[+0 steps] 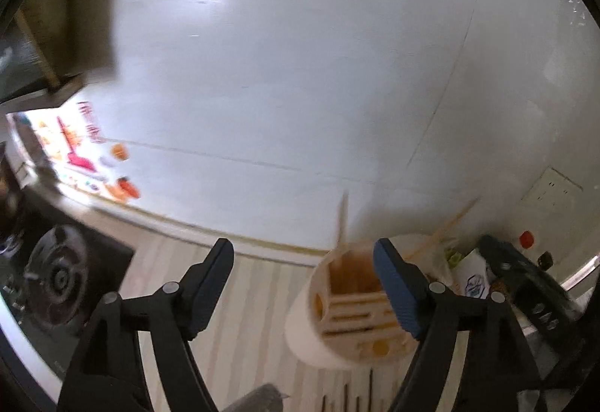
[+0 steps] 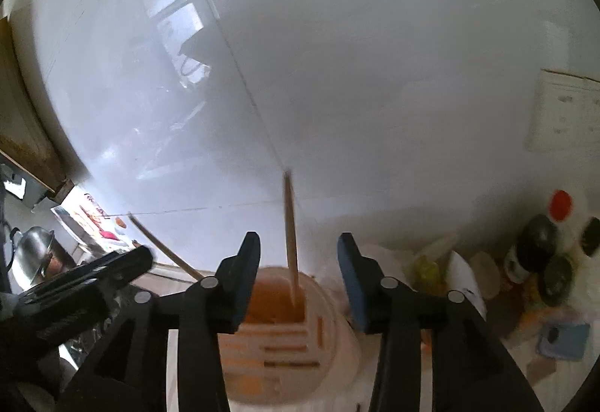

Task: Organize utensils
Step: 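Open both tools to drop the chopsticks into the holder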

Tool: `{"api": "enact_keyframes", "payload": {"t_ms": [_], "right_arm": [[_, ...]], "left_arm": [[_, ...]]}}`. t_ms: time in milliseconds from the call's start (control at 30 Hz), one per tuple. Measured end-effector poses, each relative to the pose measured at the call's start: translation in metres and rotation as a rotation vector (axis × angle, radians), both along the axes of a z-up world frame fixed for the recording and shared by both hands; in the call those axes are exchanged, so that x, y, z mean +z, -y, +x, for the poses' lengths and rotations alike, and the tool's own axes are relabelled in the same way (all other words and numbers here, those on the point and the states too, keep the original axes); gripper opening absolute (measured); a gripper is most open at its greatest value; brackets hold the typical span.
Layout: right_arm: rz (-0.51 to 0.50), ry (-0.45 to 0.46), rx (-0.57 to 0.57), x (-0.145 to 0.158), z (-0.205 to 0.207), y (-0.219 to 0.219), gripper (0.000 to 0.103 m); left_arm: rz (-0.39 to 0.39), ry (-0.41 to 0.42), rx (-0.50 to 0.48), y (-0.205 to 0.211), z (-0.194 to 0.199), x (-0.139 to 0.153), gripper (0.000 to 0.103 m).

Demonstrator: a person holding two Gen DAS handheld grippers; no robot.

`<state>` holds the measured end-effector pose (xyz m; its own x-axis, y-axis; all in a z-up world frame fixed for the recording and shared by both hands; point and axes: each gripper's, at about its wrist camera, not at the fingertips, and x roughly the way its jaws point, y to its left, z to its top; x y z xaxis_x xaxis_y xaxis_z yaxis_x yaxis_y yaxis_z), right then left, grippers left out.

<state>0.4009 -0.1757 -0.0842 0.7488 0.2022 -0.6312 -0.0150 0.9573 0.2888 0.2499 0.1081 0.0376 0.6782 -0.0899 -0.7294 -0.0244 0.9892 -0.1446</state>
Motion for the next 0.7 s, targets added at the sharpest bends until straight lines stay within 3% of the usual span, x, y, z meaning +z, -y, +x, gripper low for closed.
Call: {"api": "enact_keyframes", "payload": {"t_ms": [67,100,400,533,667,700], "right_arm": [[-0.005,-0.021,-0.030,0.003,-0.014,0.008,0.052],[-0.006,-0.030,-0.043,0.003,-0.023,0.012,0.055],[-0.019,-0.111,-0.131,-0.014,-0.105,0.038,0.087],[-0.035,-0.199,-0.133,-0.044,-0.129,0.048,0.087],[-0.045,-0.349,-0.122,-0.089,-0.147,0.055,0.086],[-0.049,-0.396,-0.116,-0.103,-0.150,0.055,0.082]], "left_arm": [[0.016,-0.002,0.025,-0.004,-0.017,-0.002,0.091],[0.020,-0.006,0.035,-0.007,-0.026,-0.004,0.103],[0.084,-0.126,0.033,-0.001,-0.077,-0.052,0.103],[0.127,-0.215,0.019,0.013,-0.098,-0.089,0.103],[0.161,-0.347,-0.003,0.029,-0.114,-0.142,0.103],[0.168,-0.390,-0.014,0.034,-0.118,-0.159,0.103]]}}
